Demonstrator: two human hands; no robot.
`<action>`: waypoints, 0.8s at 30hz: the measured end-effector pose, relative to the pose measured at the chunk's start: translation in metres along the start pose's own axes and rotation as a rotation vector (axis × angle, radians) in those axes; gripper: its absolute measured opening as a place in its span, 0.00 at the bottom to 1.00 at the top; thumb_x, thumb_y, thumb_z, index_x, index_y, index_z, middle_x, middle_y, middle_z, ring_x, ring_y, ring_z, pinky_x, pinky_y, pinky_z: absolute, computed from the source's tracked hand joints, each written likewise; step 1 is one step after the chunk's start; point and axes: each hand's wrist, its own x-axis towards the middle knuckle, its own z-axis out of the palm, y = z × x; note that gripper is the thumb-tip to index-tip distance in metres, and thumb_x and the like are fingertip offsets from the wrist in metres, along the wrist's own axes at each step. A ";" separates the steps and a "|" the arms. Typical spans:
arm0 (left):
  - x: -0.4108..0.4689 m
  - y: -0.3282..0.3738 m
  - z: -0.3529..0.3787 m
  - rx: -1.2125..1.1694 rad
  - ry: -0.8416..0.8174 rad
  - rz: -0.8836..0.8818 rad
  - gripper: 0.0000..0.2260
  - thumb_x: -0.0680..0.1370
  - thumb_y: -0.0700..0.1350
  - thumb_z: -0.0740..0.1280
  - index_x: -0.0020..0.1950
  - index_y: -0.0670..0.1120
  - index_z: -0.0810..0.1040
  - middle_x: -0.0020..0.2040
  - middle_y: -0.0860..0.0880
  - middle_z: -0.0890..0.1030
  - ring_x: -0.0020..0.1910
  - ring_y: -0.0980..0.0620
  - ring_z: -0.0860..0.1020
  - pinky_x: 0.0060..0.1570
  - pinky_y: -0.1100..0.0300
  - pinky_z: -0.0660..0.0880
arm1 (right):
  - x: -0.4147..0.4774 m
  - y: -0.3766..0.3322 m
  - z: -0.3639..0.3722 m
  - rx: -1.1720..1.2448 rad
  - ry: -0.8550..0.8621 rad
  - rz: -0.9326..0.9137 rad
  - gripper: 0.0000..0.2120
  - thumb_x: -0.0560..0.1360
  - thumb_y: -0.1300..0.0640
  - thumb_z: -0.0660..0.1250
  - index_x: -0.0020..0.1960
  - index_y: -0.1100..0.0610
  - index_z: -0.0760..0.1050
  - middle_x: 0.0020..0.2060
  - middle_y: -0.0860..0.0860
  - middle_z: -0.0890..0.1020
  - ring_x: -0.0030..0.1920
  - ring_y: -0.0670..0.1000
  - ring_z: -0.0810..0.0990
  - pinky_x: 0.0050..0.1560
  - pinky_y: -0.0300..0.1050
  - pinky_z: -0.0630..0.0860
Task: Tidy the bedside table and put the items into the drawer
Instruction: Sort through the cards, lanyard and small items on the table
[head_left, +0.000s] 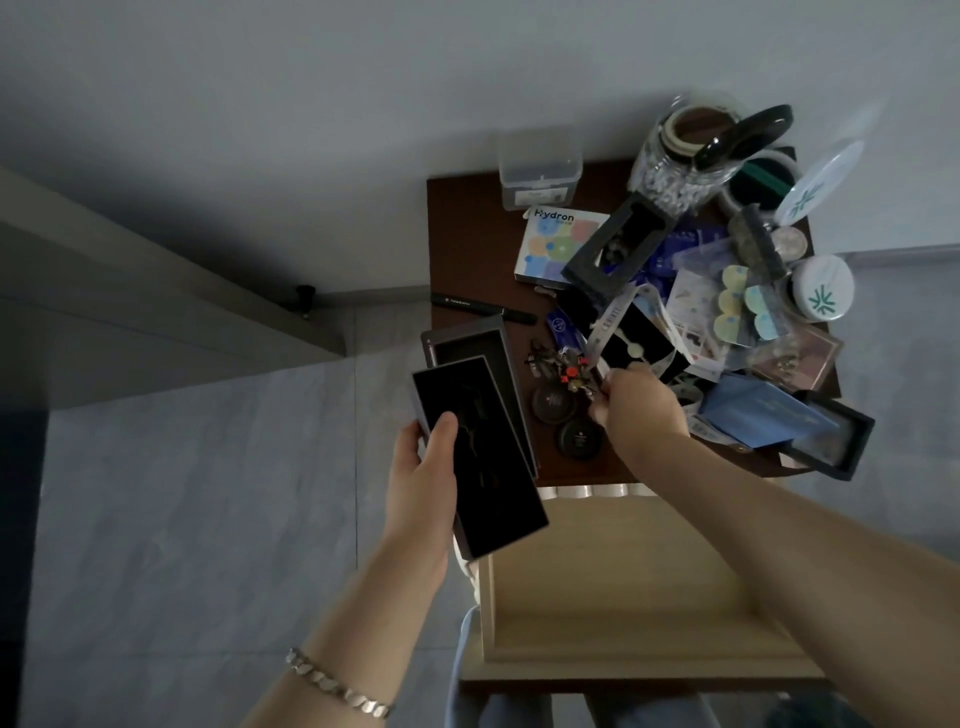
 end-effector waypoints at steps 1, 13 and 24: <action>-0.001 -0.001 0.001 -0.014 -0.010 -0.015 0.13 0.79 0.52 0.60 0.62 0.52 0.72 0.55 0.49 0.79 0.54 0.48 0.79 0.58 0.47 0.75 | -0.005 0.003 -0.004 0.074 0.022 -0.011 0.10 0.77 0.58 0.60 0.55 0.63 0.73 0.54 0.58 0.71 0.49 0.60 0.76 0.41 0.44 0.67; -0.014 -0.002 0.036 -0.142 -0.190 -0.107 0.09 0.78 0.53 0.61 0.57 0.58 0.73 0.54 0.49 0.80 0.54 0.46 0.79 0.58 0.44 0.73 | -0.120 0.028 -0.075 0.626 0.097 -0.366 0.11 0.71 0.63 0.69 0.39 0.47 0.74 0.28 0.46 0.76 0.32 0.43 0.74 0.32 0.29 0.70; -0.015 -0.003 0.059 -0.121 -0.279 -0.058 0.10 0.78 0.55 0.60 0.57 0.54 0.73 0.54 0.46 0.80 0.51 0.47 0.80 0.53 0.49 0.77 | -0.114 0.037 -0.064 0.598 -0.072 -0.377 0.02 0.71 0.59 0.68 0.39 0.54 0.77 0.31 0.52 0.77 0.30 0.43 0.71 0.31 0.37 0.68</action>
